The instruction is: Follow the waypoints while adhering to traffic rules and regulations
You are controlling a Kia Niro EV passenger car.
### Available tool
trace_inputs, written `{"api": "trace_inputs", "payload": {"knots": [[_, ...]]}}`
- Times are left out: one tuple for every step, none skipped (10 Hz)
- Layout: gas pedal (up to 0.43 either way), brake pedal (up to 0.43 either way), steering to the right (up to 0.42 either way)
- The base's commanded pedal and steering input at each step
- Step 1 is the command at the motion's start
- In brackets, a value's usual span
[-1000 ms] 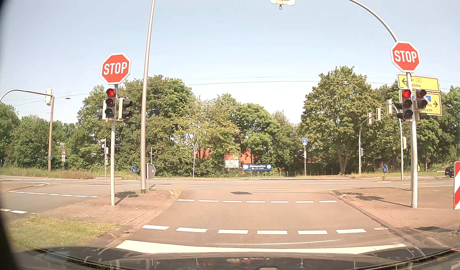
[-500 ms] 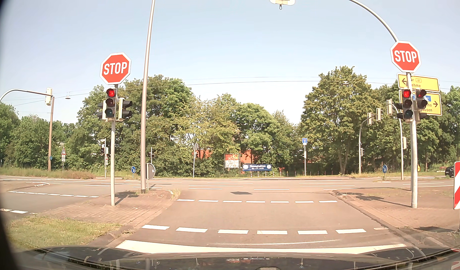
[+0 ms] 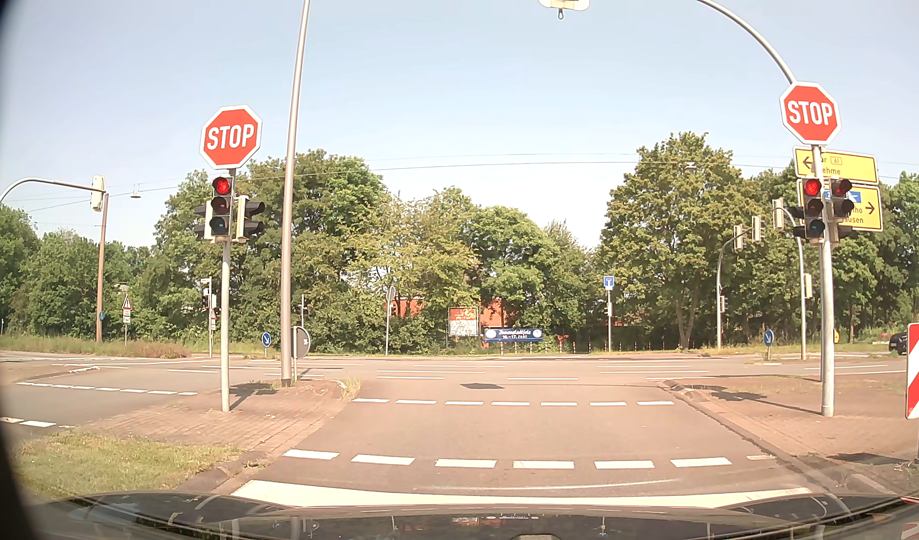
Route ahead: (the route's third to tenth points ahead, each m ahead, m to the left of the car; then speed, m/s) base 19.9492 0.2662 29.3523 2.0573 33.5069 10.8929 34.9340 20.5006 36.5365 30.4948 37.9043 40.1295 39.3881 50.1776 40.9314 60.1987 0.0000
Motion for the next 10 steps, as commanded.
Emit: {"api": "trace_inputs", "payload": {"knots": [[0.0, 0.262, 0.001], [0.0, 0.256, 0.001], [0.0, 0.256, 0.001], [0.0, 0.262, 0.001], [0.0, 0.256, 0.001], [0.0, 0.262, 0.001], [0.0, 0.256, 0.001], [0.0, 0.256, 0.001], [0.0, 0.256, 0.001], [0.0, 0.256, 0.001]]}}
